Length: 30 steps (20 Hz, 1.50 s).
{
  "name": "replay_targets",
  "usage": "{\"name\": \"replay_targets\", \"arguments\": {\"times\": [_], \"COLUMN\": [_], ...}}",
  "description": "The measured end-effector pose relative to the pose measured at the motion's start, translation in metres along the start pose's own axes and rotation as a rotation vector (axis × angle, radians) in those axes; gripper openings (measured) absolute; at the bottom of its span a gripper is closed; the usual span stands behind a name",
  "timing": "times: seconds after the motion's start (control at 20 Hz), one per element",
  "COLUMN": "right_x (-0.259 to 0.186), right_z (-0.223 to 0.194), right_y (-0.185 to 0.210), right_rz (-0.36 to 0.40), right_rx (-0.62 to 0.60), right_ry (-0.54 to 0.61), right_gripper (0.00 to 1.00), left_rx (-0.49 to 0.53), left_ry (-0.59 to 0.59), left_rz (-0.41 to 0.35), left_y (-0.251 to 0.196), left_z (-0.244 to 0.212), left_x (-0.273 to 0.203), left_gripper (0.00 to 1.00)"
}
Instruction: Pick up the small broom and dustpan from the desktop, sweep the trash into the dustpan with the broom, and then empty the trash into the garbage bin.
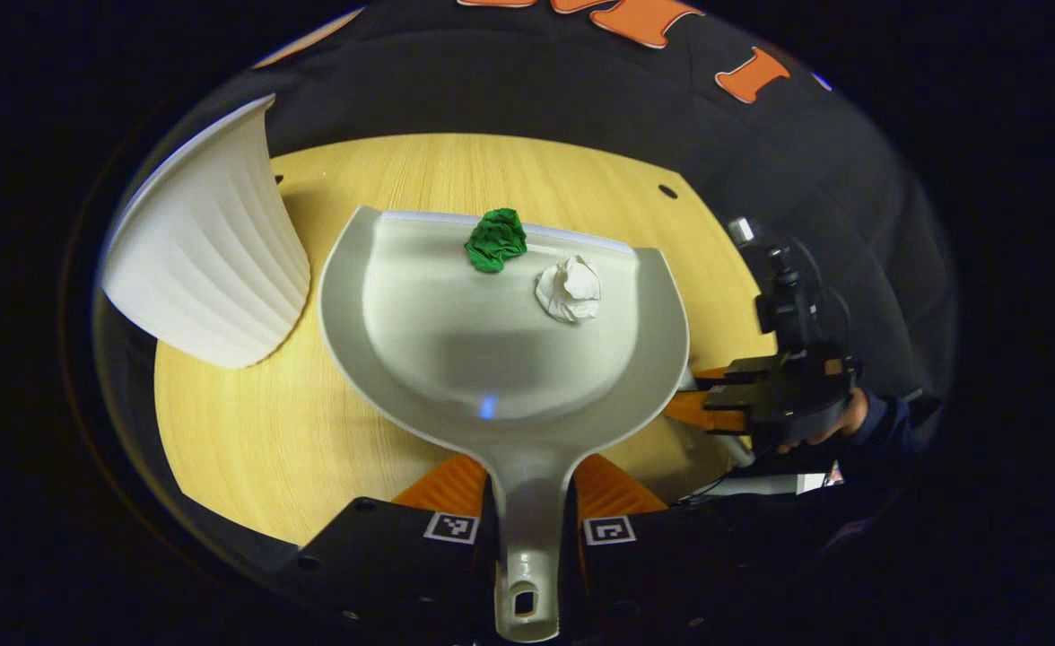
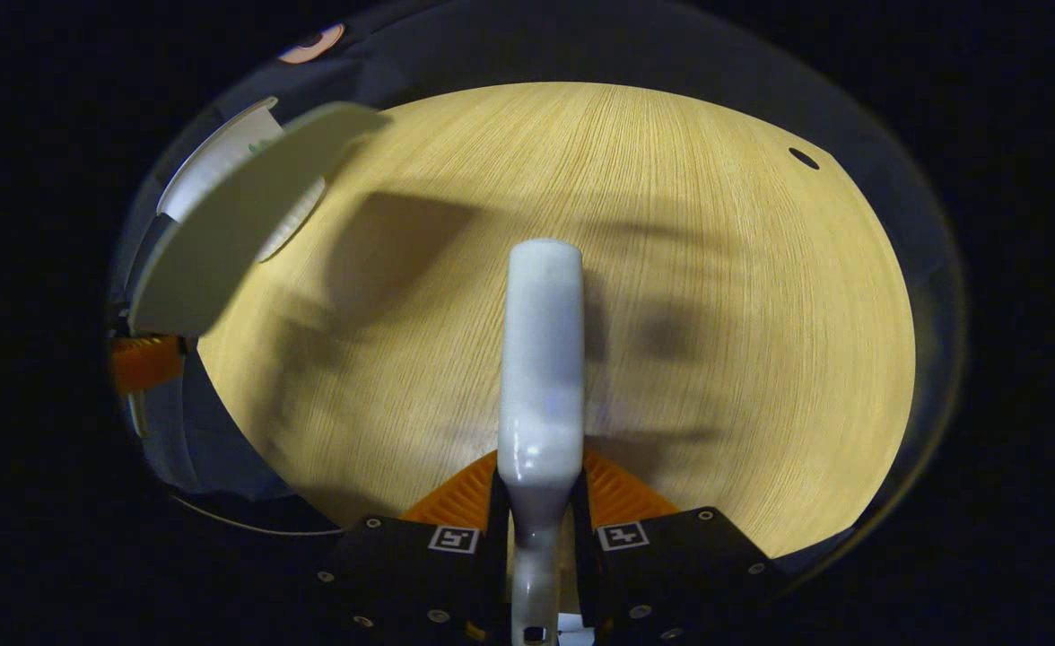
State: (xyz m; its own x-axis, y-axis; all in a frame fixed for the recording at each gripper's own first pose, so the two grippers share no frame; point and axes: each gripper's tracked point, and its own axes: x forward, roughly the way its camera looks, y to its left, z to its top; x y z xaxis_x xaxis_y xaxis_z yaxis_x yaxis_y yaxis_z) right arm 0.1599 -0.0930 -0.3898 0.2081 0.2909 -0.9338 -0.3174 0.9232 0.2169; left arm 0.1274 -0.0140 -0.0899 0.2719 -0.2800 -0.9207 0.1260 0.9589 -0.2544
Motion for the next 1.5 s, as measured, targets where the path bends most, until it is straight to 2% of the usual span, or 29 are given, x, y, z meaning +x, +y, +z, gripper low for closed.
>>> {"name": "replay_targets", "arguments": {"times": [0.05,0.1,0.15,0.2,0.25,0.35,0.4,0.45,0.5,0.55,0.7,0.85,1.05,1.1,1.15,1.2,1.25,1.5], "right_x": [0.001,0.003,0.004,0.010,0.007,0.006,0.007,0.008,0.010,0.008,0.004,-0.001,-0.003,-0.004,-0.006,-0.007,-0.010,-0.013], "right_z": [0.001,0.002,0.003,0.002,0.000,0.002,0.003,0.006,0.010,0.013,0.019,0.027,0.035,0.036,0.037,0.037,0.039,0.046], "right_y": [-0.006,-0.011,-0.016,-0.002,-0.010,-0.009,-0.010,-0.012,-0.015,-0.015,-0.006,-0.011,-0.014,-0.016,-0.017,-0.017,-0.018,-0.022], "right_rz": [-0.007,-0.009,-0.006,-0.006,0.001,0.023,0.033,0.041,0.047,0.053,0.068,0.077,0.072,0.071,0.070,0.070,0.073,0.065], "right_rx": [0.003,0.008,0.013,0.014,0.010,-0.006,-0.013,-0.017,-0.018,-0.015,0.015,0.044,0.065,0.071,0.079,0.090,0.099,0.129], "right_ry": [-0.001,-0.002,-0.002,0.000,-0.002,-0.014,-0.023,-0.027,-0.029,-0.032,-0.050,-0.067,-0.082,-0.086,-0.088,-0.091,-0.093,-0.116], "right_gripper": [0.43,0.37,0.39,0.40,0.41,0.48,0.46,0.50,0.65,0.68,0.80,0.84,0.87,0.88,0.88,0.88,0.88,0.90], "left_rx": [0.015,0.025,0.030,0.030,0.021,-0.005,-0.012,-0.010,-0.012,-0.012,-0.090,-0.170,-0.148,-0.132,-0.090,-0.052,-0.002,0.239], "left_ry": [-0.028,-0.048,-0.070,-0.084,-0.104,-0.146,-0.168,-0.189,-0.217,-0.230,-0.262,-0.258,-0.160,-0.134,-0.096,-0.069,-0.036,0.082], "left_rz": [0.001,0.009,0.017,0.025,0.031,0.037,0.051,0.072,0.102,0.129,0.200,0.284,0.459,0.497,0.531,0.565,0.601,0.755], "left_y": [-0.004,-0.006,-0.006,-0.007,-0.006,-0.002,0.007,0.015,0.027,0.039,0.097,0.172,0.260,0.277,0.276,0.289,0.281,0.302], "left_z": [0.011,0.021,0.031,0.042,0.052,0.073,0.083,0.092,0.102,0.107,0.111,0.104,0.086,0.084,0.082,0.078,0.075,0.086], "left_x": [-0.015,-0.029,-0.043,-0.057,-0.067,-0.088,-0.102,-0.113,-0.122,-0.133,-0.161,-0.183,-0.185,-0.186,-0.172,-0.179,-0.187,-0.203], "left_gripper": [0.28,0.28,0.28,0.28,0.28,0.28,0.28,0.28,0.28,0.28,0.28,0.28,0.28,0.28,0.28,0.28,0.28,0.28]}}
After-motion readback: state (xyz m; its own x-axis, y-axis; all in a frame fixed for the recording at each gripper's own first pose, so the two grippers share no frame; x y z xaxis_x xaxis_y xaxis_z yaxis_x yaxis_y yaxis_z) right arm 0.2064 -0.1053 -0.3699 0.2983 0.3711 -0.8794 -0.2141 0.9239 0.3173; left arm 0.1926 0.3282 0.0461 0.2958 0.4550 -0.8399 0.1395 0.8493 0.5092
